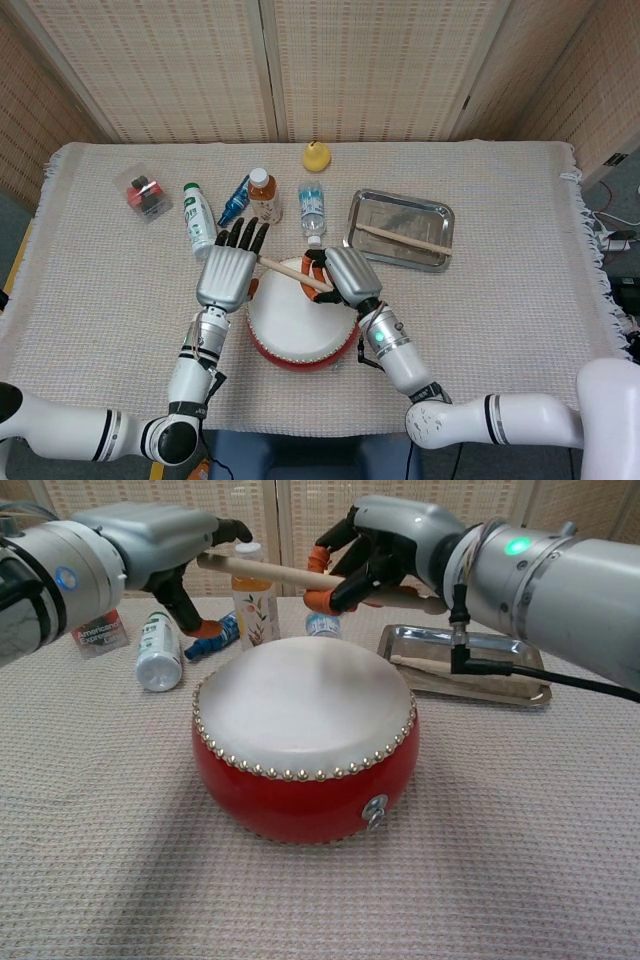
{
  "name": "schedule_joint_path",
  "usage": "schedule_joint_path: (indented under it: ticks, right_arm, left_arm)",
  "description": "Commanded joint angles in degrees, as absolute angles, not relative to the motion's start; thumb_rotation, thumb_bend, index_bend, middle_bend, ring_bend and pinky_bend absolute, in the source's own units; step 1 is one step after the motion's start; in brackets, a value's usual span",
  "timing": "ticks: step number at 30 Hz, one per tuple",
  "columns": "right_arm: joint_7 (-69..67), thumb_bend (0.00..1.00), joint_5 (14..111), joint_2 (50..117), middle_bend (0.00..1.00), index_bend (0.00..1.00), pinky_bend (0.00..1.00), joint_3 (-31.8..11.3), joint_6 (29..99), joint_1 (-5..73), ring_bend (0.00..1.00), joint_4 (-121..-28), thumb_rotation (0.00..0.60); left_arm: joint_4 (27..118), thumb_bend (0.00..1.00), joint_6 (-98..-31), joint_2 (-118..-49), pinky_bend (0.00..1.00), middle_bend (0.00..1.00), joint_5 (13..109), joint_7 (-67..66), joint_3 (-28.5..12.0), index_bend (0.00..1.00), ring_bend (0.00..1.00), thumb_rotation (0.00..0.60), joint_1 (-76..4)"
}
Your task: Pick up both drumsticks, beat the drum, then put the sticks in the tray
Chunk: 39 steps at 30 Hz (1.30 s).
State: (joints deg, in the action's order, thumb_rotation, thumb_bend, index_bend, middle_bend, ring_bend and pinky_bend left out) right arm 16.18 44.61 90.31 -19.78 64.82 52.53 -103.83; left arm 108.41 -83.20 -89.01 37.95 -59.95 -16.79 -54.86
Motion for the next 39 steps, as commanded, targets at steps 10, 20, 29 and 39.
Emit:
schedule_joint_path:
  ticks: [10,20,29,39]
  right_arm:
    - [15.9,0.77,47.5,83.0,0.80,1.00,1.00,-17.3,65.0,48.0,0.85,-107.4,0.600]
    - [12.0,0.77,48.0,77.0,0.80,1.00,1.00,-15.8,60.5,44.9,0.85,-102.2,0.600]
    - [7.1,0.78,51.4,79.1,0.80,1.00,1.00,-14.4,53.9,45.1,0.85,-87.6,0.600]
    - [-3.3,0.78,60.7,84.8,0.80,1.00,1.00,-11.6,41.1,47.4,0.84,-67.0,0.600]
  left_arm:
    - [109.4,0.30,-81.7,-83.2,0.19,0.00,37.8,-54.6,-16.7,0.00,0.00,0.600,-51.4]
    - [110.8,0.30,-81.9,-77.7,0.19,0.00,44.1,-47.5,-13.4,0.00,0.00,0.600,-46.3]
    - [110.8,0.30,-82.5,-75.8,0.19,0.00,49.1,-44.5,-10.5,0.00,0.00,0.600,-42.8]
    - [110.3,0.30,-81.6,-74.7,0.19,0.00,50.2,-42.3,-10.4,0.00,0.00,0.600,-40.8]
